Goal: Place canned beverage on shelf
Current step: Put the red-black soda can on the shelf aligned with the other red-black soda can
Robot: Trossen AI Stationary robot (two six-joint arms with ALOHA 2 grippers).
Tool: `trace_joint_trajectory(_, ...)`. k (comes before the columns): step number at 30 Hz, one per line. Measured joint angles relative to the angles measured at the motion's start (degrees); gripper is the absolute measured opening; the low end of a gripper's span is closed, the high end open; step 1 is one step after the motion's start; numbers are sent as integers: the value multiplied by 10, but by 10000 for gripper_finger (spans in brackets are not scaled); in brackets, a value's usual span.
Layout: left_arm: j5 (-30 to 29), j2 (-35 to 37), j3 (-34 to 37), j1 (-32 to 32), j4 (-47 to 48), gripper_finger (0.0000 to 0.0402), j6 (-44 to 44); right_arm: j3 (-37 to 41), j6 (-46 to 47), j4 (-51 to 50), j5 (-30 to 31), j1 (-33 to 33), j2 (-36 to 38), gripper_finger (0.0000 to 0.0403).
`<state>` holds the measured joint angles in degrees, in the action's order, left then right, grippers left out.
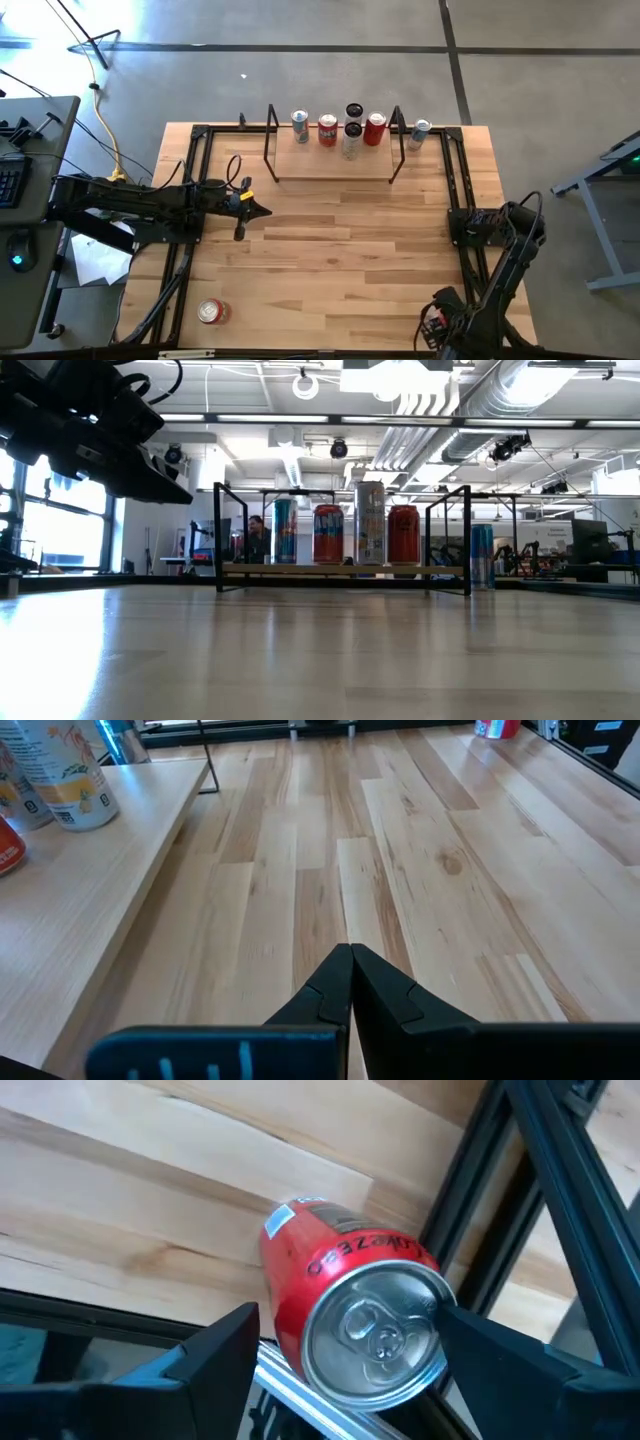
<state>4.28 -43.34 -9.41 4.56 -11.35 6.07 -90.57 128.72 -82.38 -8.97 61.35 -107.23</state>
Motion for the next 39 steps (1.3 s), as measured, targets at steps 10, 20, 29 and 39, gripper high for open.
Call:
trace_joint_trajectory(10, 0, 0, 0, -1, 0, 0, -5, -27, -5, -32, -10, -24, 18, 288)
trace_joint_trajectory(20, 0, 0, 0, -1, 12, 0, -4, -29, 31, -34, 4, 5, 18, 288)
trace_joint_trajectory(29, 0, 0, 0, -1, 12, 0, -4, 14, 18, 0, 16, 11, 20, 288)
trace_joint_trajectory(39, 0, 0, 0, -1, 12, 0, -4, 13, 13, 8, -3, 6, 20, 288)
